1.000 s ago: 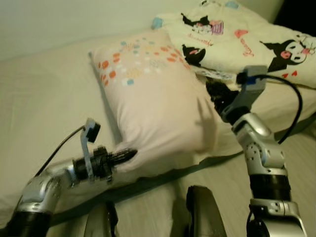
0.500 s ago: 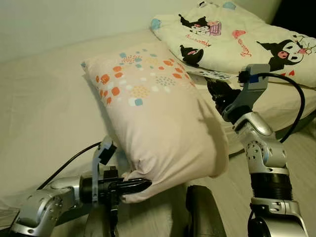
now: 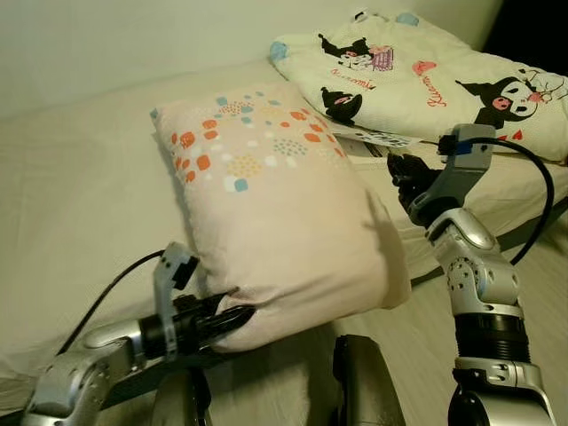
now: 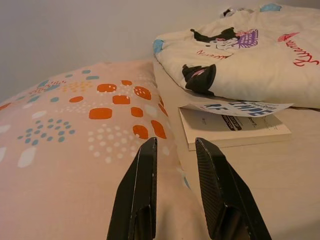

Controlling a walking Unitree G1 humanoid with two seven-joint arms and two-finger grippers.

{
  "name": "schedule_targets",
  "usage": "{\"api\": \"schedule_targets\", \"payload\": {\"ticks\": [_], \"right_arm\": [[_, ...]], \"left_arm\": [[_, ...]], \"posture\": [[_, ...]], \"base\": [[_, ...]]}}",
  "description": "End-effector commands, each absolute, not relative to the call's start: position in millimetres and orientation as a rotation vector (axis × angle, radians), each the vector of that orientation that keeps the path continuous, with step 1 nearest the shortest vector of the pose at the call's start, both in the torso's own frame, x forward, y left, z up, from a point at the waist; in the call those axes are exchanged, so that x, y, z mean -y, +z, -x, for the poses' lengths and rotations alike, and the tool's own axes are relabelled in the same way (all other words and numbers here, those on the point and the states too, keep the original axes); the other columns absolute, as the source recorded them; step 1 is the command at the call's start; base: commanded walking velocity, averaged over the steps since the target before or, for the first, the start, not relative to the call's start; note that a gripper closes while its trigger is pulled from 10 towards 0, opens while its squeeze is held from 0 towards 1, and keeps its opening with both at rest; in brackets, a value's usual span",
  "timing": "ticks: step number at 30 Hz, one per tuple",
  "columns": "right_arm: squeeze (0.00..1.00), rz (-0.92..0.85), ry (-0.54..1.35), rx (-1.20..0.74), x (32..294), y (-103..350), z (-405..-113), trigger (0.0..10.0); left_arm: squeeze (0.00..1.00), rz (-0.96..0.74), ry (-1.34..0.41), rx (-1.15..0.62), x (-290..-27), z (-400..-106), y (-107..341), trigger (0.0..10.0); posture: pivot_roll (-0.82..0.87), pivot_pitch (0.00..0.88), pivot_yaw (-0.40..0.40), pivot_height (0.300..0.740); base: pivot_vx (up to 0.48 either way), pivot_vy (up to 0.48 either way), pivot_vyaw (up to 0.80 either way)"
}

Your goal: Clean up the room

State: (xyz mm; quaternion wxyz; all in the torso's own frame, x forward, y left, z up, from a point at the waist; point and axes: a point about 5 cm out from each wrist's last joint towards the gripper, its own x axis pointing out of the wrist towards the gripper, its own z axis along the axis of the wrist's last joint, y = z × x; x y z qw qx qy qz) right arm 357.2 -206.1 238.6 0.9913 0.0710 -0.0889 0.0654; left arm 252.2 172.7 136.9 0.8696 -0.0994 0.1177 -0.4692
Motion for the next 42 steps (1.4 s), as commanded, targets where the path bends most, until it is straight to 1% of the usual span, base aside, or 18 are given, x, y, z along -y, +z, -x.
{"api": "schedule_targets", "payload": {"ticks": [1,10,11,13,15,16,17,18,19,20,21,25,29,30,31,33,37,42], "right_arm": [[0.0,-0.153,0.121,0.164,207.6,231.6,-355.7,10.0],[0.0,-0.099,0.101,0.14,210.2,227.0,-356.5,10.0],[0.0,-0.074,0.086,0.115,212.7,222.4,-356.4,10.0],[0.0,-0.074,0.086,0.115,212.7,222.4,-356.4,10.0],[0.0,-0.031,0.045,0.038,218.6,207.7,-355.5,10.0],[0.0,-0.031,0.045,0.038,218.6,207.7,-355.5,10.0],[0.0,-0.047,0.027,-0.009,221.5,195.6,-354.5,10.0],[0.0,-0.047,0.027,-0.009,221.5,195.6,-354.5,10.0],[0.0,-0.065,0.015,-0.05,225.2,182.7,-352.8,10.0],[0.0,-0.065,0.015,-0.05,225.2,182.7,-352.8,10.0],[0.0,-0.09,0.014,-0.069,227.2,174.6,-351.4,10.0],[0.0,-0.153,0.023,-0.073,231.7,167.2,-349.7,10.0],[0.0,-0.207,0.032,-0.069,235.3,166.0,-350.1,10.0],[0.62,-0.265,0.037,-0.06,240.8,165.8,-351.8,10.0],[1.0,-0.325,0.047,-0.048,246.1,166.4,-353.9,10.0],[1.0,-0.325,0.047,-0.048,246.1,166.4,-353.9,10.0],[1.0,-0.429,0.03,-0.036,266.3,165.7,-359.7,10.0],[1.0,-0.464,0.014,-0.043,276.3,163.1,-360.7,10.0]], "left_arm": [[0.0,0.163,-0.965,-0.28,-188.6,-247.2,134.6,10.0],[0.0,0.043,-0.99,-0.415,-213.6,-234.5,123.5,10.0],[0.0,-0.017,-0.953,-0.466,-231.8,-233.3,120.0,10.0],[0.0,-0.017,-0.953,-0.466,-231.8,-233.3,120.0,10.0],[0.0,-0.079,-0.794,-0.456,-260.5,-244.5,121.3,10.0],[0.0,-0.079,-0.794,-0.456,-260.5,-244.5,121.3,10.0],[0.0,-0.059,-0.668,-0.379,-269.3,-257.6,127.5,10.0],[0.0,-0.059,-0.668,-0.379,-269.3,-257.6,127.5,10.0],[0.0,0.05,-0.58,-0.284,-271.8,-268.5,137.5,10.0],[0.0,0.05,-0.58,-0.284,-271.8,-268.5,137.5,10.0],[0.0,0.134,-0.539,-0.222,-273.0,-274.1,144.5,10.0],[0.0,0.266,-0.511,-0.151,-277.4,-277.6,151.9,10.0],[0.0,0.317,-0.462,-0.12,-280.1,-281.6,152.9,10.0],[1.0,0.417,-0.361,-0.1,-281.2,-289.4,151.2,10.0],[1.0,0.517,-0.31,-0.079,-276.3,-295.4,149.3,10.0],[1.0,0.517,-0.31,-0.079,-276.3,-295.4,149.3,10.0],[1.0,0.584,-0.252,-0.103,-249.6,-304.6,140.1,10.0],[1.0,0.644,-0.255,-0.104,-235.1,-305.9,141.3,10.0]], "posture": [[-0.07,0.201,0.047,0.55],[-0.07,0.201,0.046,0.55],[-0.08,0.196,0.045,0.55],[-0.08,0.196,0.045,0.55],[-0.08,0.191,0.045,0.55],[-0.08,0.191,0.045,0.55],[-0.08,0.191,0.045,0.55],[-0.08,0.191,0.045,0.55],[-0.08,0.189,0.045,0.55],[-0.08,0.189,0.045,0.55],[-0.08,0.189,0.045,0.55],[-0.09,0.188,0.049,0.55],[-0.09,0.19,0.048,0.55],[-0.09,0.193,0.048,0.55],[-0.09,0.195,0.047,0.55],[-0.09,0.195,0.047,0.55],[-0.08,0.203,0.049,0.55],[-0.08,0.206,0.05,0.55]], "base": [[0.0,0.0,0.0],[0.0,0.0,0.0],[0.0,0.0,0.0],[0.0,0.0,0.0],[0.0,0.0,0.0],[0.0,0.0,0.0],[0.0,0.0,0.0],[0.0,0.0,0.0],[0.0,0.0,0.0],[0.0,0.0,0.0],[0.0,0.0,0.0],[0.0,0.0,0.0],[0.0,0.0,0.0],[0.0,0.0,0.0],[0.0,0.0,0.0],[0.0,0.0,0.0],[0.0,0.0,0.0],[0.0,0.0,0.0]]}}
